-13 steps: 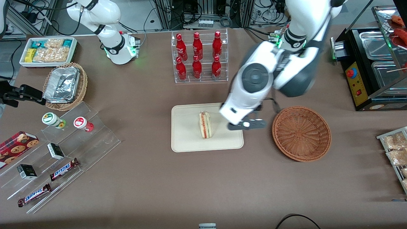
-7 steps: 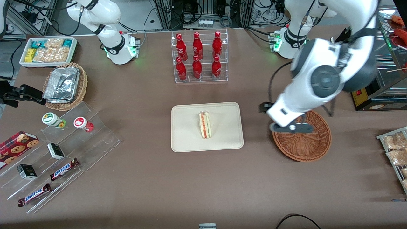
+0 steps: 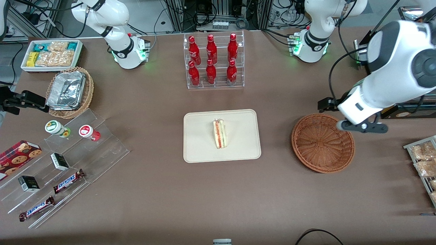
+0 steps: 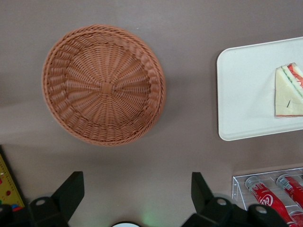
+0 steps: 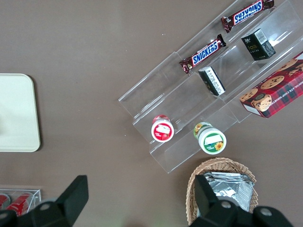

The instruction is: Place sandwich from basket to tray

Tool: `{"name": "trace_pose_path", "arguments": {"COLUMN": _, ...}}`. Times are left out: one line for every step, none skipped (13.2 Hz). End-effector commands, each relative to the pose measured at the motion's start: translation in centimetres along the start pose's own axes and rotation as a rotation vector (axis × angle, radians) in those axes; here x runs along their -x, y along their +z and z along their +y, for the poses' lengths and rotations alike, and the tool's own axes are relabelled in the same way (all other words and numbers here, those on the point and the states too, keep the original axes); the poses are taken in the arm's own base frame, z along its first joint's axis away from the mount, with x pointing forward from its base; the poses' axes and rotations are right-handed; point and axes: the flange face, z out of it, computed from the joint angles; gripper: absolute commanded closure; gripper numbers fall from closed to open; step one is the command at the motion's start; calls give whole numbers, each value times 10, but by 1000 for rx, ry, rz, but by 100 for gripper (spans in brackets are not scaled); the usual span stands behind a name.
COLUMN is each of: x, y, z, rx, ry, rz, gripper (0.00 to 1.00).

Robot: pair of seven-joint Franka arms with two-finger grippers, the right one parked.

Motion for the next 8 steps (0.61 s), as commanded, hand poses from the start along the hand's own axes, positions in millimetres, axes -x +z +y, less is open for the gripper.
{"name": "trace_pose_path", "arguments": {"x": 34, "y": -21, "z": -17, "rx": -21, "ry": -10, "rz": -6, "gripper": 0}}
{"name": "trace_pose_path", "arguments": {"x": 41, "y": -29, "z": -27, "rx": -36, "ry": -26, "rz": -1, "gripper": 0}}
{"name": "trace_pose_path", "arguments": {"x": 48, "y": -37, "z": -36, "rx": -37, "ry": -34, "rz": 3, "gripper": 0}}
{"name": "trace_pose_path", "arguments": {"x": 54, "y": -44, "z": -46, "rx": -36, "ry": -31, "rz": 7, "gripper": 0}}
{"name": "trace_pose_path", "arguments": {"x": 60, "y": -52, "z": -54, "rx": -39, "ry": -9, "rz": 16, "gripper": 0}}
{"name": "trace_pose_path", "arguments": {"x": 66, "y": -59, "z": -63, "rx": -40, "ry": -9, "rz": 29, "gripper": 0}}
{"name": "trace_pose_path", "arguments": {"x": 70, "y": -62, "z": -70, "rx": -50, "ry": -20, "rz": 29, "gripper": 0}}
{"name": "trace_pose_path", "arguments": {"x": 73, "y": -65, "z": -71, "rx": -58, "ry": -22, "rz": 30, "gripper": 0}}
